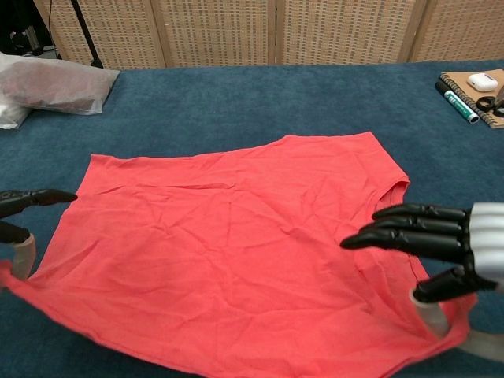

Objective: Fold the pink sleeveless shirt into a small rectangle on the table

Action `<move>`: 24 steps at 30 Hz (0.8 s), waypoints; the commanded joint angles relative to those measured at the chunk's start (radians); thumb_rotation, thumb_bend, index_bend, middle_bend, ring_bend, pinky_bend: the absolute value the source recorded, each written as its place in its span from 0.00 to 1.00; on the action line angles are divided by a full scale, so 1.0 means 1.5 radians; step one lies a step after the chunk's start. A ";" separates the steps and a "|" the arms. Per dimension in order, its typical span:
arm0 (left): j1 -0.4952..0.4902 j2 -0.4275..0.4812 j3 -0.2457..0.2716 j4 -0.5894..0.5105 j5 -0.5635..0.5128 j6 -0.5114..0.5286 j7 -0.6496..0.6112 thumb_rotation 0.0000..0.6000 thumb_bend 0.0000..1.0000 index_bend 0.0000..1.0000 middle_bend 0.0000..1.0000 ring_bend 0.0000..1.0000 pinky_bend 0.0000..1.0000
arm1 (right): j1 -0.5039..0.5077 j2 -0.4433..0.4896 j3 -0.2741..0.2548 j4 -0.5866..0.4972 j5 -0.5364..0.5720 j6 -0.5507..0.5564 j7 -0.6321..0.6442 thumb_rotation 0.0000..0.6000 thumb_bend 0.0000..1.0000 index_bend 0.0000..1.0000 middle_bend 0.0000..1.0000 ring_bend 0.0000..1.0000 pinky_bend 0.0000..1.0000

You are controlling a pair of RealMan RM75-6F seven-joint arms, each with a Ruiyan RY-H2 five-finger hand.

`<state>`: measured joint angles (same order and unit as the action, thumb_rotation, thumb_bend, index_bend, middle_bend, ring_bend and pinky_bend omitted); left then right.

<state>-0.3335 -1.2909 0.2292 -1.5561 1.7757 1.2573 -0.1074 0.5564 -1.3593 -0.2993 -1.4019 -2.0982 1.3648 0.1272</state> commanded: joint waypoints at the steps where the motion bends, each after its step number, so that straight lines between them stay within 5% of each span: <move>1: -0.006 0.006 -0.029 -0.027 -0.034 -0.007 0.013 1.00 0.63 0.72 0.00 0.00 0.00 | 0.013 0.011 0.032 -0.020 0.046 -0.016 0.032 1.00 0.47 0.61 0.04 0.00 0.00; 14: -0.056 0.004 -0.178 -0.131 -0.300 -0.102 0.152 1.00 0.62 0.73 0.00 0.00 0.00 | 0.085 0.022 0.193 -0.086 0.257 -0.154 0.026 1.00 0.47 0.61 0.04 0.00 0.00; 24: -0.091 -0.023 -0.252 -0.111 -0.504 -0.136 0.210 1.00 0.63 0.73 0.00 0.00 0.00 | 0.128 -0.013 0.275 -0.027 0.415 -0.265 0.017 1.00 0.47 0.61 0.04 0.00 0.00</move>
<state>-0.4467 -1.3089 -0.1114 -1.7361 1.0925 1.0743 0.1710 0.7288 -1.3568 0.0840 -1.4792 -1.5223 1.0069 0.1569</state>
